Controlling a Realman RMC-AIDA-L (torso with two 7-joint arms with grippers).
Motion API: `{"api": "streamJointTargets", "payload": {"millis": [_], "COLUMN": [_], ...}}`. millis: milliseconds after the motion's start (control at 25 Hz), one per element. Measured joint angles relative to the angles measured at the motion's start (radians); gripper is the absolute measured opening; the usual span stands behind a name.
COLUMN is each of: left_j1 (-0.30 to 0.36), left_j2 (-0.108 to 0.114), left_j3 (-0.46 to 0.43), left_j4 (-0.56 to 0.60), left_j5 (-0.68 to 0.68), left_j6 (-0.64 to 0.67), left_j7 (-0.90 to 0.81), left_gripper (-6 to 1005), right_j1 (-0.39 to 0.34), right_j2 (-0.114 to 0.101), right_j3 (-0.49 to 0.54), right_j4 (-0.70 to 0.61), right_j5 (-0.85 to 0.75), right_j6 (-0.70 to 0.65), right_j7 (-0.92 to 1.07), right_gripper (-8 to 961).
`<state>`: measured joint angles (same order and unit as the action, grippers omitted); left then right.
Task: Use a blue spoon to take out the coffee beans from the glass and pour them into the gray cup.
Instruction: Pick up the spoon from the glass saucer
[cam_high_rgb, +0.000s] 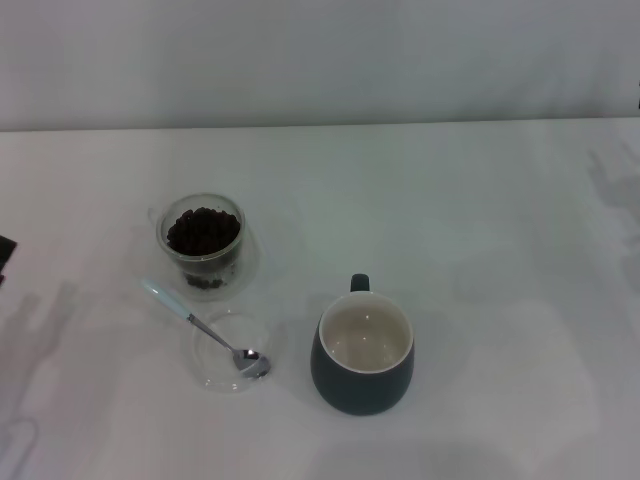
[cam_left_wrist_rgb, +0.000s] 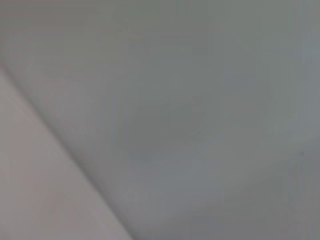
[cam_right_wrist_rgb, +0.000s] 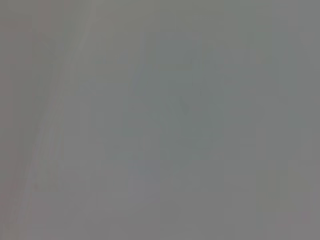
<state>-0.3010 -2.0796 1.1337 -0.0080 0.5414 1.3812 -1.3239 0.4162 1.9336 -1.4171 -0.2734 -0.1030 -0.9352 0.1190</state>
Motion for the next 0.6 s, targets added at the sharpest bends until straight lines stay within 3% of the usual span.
{"api": "streamJointTargets", "payload": {"millis": [240, 600], "left_j1": [-0.022, -0.091], "left_j2": [0.002, 0.009], "left_j3": [0.117, 0.315], "left_j4": [-0.001, 0.005], "left_j5": [0.0, 0.0], "left_j6": [-0.053, -0.137], "left_j7": [-0.168, -0.275], "left_gripper": [831, 831], "right_j1": [0.009, 0.015], "right_j2": [0.011, 0.026], "right_j3": [0.03, 0.032], "right_j4": [0.0, -0.021], "right_j5": [0.004, -0.002], "right_j6": [0.015, 0.01], "right_j7": [-0.018, -0.021], "right_gripper": [523, 523]}}
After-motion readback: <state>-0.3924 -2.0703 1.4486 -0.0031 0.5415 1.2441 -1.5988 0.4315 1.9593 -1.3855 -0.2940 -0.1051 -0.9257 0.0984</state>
